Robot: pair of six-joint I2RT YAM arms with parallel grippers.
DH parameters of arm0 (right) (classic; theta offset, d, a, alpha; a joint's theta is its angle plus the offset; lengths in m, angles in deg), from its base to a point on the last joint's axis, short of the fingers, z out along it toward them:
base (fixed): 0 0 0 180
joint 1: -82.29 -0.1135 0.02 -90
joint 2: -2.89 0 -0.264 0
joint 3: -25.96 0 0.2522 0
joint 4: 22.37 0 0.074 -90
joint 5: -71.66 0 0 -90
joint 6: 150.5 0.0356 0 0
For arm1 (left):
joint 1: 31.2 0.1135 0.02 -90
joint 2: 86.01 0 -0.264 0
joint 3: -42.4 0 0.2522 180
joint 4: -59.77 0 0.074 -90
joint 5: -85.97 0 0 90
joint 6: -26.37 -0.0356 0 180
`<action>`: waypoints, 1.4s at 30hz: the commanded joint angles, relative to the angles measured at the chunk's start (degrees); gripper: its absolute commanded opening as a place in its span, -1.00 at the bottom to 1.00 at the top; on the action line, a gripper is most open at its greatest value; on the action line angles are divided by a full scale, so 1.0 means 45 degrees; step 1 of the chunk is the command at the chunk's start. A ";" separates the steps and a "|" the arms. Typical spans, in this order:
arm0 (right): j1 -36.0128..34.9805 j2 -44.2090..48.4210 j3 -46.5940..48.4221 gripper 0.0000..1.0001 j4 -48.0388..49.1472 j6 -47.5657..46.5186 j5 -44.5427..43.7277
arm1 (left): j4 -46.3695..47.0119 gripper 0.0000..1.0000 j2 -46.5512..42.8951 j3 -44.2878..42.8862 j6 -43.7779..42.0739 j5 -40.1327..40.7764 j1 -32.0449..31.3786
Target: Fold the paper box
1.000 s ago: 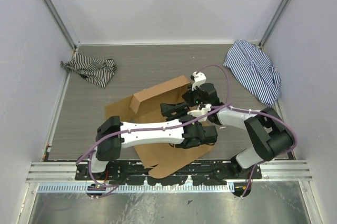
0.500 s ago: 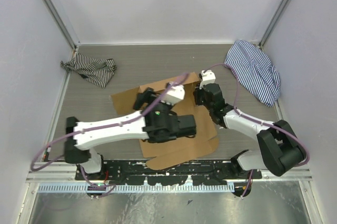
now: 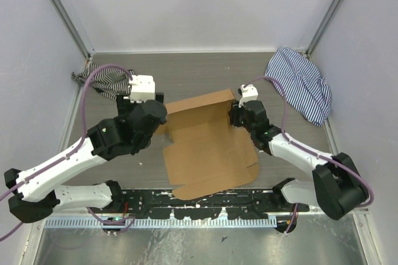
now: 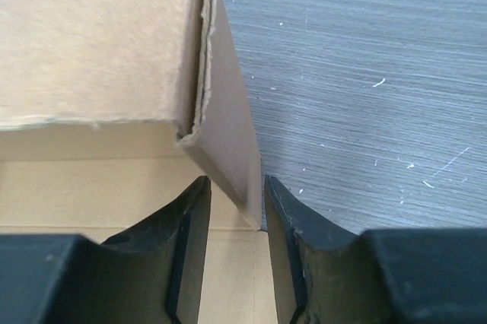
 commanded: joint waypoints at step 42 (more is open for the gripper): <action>0.0227 0.0838 0.0806 -0.06 -0.1133 0.0686 0.0025 | 0.6310 0.59 0.0007 0.5889 0.3377 -1.3030 1.2581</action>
